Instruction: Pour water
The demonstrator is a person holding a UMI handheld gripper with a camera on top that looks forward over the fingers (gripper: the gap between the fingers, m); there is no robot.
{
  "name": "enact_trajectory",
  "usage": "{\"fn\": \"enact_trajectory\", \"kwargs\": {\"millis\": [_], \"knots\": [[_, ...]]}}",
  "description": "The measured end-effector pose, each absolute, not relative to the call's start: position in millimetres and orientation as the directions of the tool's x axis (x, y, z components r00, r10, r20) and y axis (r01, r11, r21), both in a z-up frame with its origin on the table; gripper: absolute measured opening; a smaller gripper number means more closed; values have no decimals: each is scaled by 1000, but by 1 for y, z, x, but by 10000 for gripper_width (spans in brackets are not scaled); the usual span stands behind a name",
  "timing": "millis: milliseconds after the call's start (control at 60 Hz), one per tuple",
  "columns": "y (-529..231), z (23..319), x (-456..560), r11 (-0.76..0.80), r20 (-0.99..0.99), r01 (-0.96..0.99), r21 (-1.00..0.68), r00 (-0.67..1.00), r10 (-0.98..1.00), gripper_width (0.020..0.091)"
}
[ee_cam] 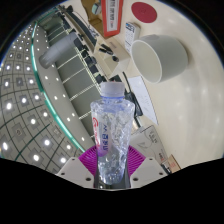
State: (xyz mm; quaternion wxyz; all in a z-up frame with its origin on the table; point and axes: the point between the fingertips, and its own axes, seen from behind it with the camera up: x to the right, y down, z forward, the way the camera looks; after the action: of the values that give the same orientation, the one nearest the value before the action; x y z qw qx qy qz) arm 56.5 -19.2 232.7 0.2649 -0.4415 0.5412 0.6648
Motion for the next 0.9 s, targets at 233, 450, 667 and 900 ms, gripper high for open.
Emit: {"fn": "enact_trajectory", "kwargs": {"millis": [233, 450, 667, 900], "knots": [[-16, 204, 70, -260, -806, -763, 592, -567, -171, 356], [-16, 216, 57, -355, -855, -778, 518, -478, -201, 357], [-22, 255, 71, -469, -995, -882, -33, 75, -71, 359], [-12, 332, 160, -303, -709, -655, -692, 695, 119, 360]]}}
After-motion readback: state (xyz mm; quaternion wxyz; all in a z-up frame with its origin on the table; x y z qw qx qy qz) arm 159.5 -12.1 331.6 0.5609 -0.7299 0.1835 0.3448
